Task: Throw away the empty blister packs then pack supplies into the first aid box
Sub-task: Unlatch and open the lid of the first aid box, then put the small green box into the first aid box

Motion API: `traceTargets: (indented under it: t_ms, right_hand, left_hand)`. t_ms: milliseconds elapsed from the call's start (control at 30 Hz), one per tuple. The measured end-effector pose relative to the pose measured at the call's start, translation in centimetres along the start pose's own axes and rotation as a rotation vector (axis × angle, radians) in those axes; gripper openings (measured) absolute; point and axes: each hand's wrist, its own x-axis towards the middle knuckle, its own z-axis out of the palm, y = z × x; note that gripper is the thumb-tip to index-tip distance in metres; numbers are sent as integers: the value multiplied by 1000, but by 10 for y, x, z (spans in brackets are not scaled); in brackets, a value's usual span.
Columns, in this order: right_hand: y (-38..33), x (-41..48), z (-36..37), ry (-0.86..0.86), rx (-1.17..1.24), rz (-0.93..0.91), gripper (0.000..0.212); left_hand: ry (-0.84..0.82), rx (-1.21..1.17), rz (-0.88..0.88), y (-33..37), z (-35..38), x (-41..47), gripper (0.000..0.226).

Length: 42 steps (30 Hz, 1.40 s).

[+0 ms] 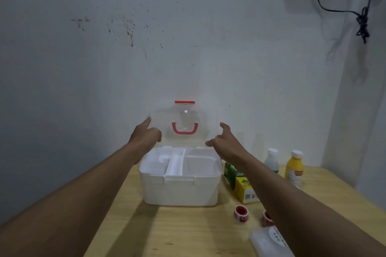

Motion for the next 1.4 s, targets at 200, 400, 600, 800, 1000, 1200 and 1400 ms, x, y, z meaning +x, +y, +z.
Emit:
traceTargets:
  t_ms: [200,400,600,800,1000,1200,1400]
  right_hand:
    - [1,3,2,-7,-26,51,81]
    - [-5,-10,-2,21,-199,-9,73]
    - [-15,-31,-25,47,-522,30,44]
    - [-1,-54,-38,-2,-820,103,36]
    - [22,-71,-30,-100,-1038,129,32]
    - [33,-73,-28,-116,-1167,130,41]
    - [34,-71,-35,-50,-1073,124,46]
  left_hand:
    - [-79,77,-52,4,0,0,83]
    - [-45,398,119,4,7,-25,63]
    - [-114,845,384,-16,29,-77,65]
    - [-97,1055,480,-42,40,-96,79]
    - [-88,1121,492,-50,42,-100,71]
    - [-22,1067,512,-50,39,-97,88]
    - [23,1071,461,-53,30,-94,78]
